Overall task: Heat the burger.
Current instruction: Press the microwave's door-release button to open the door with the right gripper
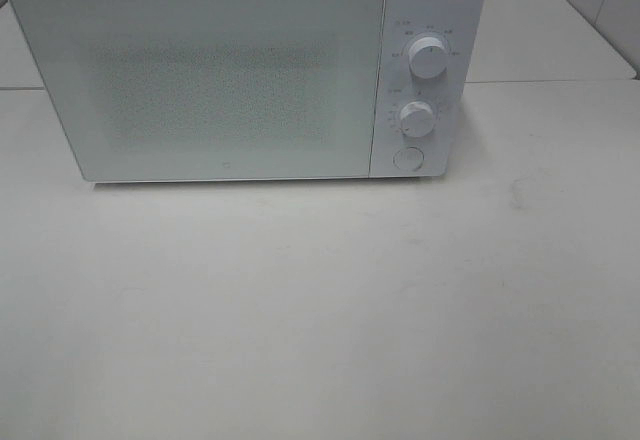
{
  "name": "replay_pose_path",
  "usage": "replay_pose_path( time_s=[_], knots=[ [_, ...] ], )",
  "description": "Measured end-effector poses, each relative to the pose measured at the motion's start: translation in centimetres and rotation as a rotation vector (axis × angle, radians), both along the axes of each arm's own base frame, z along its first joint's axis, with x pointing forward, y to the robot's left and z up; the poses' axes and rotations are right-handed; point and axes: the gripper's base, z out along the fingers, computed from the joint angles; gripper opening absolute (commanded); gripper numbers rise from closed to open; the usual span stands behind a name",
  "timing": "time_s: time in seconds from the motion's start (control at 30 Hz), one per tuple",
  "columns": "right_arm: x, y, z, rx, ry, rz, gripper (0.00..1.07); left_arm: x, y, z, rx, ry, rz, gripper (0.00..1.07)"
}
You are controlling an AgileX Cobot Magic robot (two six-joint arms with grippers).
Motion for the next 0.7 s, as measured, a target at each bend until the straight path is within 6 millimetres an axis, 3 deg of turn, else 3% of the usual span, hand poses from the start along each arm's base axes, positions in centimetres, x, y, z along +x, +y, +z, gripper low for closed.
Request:
replay_pose_path(
  time_s=[0.7],
  knots=[
    [0.75, 0.19, -0.34, 0.010, -0.044, 0.002, 0.75, 0.00, 0.00, 0.00, 0.000, 0.000, 0.000, 0.98]
  ],
)
